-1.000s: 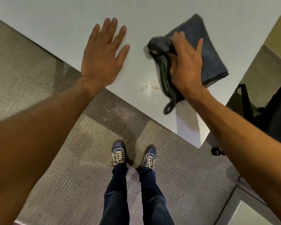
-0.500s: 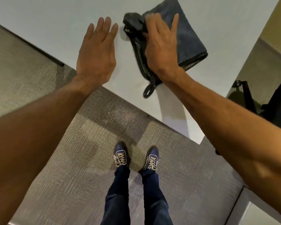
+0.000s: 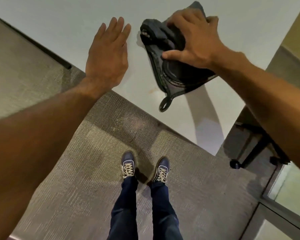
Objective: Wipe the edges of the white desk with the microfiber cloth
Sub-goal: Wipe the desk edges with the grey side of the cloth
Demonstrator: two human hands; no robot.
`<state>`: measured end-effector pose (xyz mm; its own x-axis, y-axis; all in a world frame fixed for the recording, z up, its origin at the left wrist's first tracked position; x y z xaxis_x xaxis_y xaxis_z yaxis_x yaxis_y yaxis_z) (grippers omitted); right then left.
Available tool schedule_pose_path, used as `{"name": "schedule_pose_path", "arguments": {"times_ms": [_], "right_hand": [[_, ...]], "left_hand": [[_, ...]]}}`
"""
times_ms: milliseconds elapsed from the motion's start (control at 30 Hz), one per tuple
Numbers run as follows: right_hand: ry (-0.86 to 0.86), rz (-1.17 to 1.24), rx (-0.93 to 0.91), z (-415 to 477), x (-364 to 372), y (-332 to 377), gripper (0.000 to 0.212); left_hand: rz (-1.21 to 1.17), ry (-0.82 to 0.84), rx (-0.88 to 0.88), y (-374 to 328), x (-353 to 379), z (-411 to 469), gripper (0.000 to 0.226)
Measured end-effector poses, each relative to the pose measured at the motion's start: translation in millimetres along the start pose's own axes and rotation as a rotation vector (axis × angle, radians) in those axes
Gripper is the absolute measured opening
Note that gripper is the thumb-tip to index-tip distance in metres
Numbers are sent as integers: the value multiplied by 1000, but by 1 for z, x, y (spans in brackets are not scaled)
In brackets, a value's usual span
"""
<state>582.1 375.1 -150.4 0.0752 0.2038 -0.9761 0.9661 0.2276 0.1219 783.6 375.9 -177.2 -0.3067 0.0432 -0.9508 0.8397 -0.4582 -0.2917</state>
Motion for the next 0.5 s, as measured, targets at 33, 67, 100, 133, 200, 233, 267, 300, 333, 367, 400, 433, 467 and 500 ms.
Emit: {"name": "schedule_pose_path", "arguments": {"times_ms": [33,67,100,133,200,233,267,300,333,367,400,433,467,500], "right_hand": [[45,6,-14,-3,2,-6,88],[67,11,-19,-6,3,-8,96],[70,1,-13,-9,4,-9,102],[61,-33,1,-11,5,-10,106],[39,-139,54,-16,3,-11,115],[51,-189,86,-17,3,-15,121],[85,-227,112,-19,2,-19,126],[138,-248,129,-20,1,-23,130],[188,-253,140,-20,-1,-28,131],[245,-233,156,-19,-3,-33,129],[294,-192,169,-20,-6,-36,126],[340,-121,191,-21,-10,-38,124],[367,-34,206,-23,-14,-38,118],[386,64,228,-27,-19,-38,108]], "left_hand": [[-1,-1,1,0,0,0,49],[0,2,4,0,0,-1,49],[2,5,6,0,1,-1,49],[2,6,5,0,1,-1,49],[-2,0,-3,1,1,-1,49],[-6,-3,-6,1,1,-1,49],[-9,-4,-8,0,1,-1,49],[-13,-5,-11,0,1,-1,49],[-15,-4,-14,1,2,0,49],[-17,-5,-17,2,2,0,49],[-19,-8,-19,3,3,0,49],[-20,-13,-19,4,3,0,49],[-20,-17,-17,4,3,0,49],[-22,-19,-15,4,3,0,49]]}}
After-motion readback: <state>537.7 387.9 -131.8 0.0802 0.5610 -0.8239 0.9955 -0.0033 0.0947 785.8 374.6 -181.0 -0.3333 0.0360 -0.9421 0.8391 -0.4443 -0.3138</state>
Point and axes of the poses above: each hand's wrist, its own z-axis towards the middle knuckle, its own x-axis out of the palm, y = z × x, the point moved 8 cm from there along z, towards the middle knuckle, and after that the axes turned 5 degrees about -z, right-handed, at the moved point
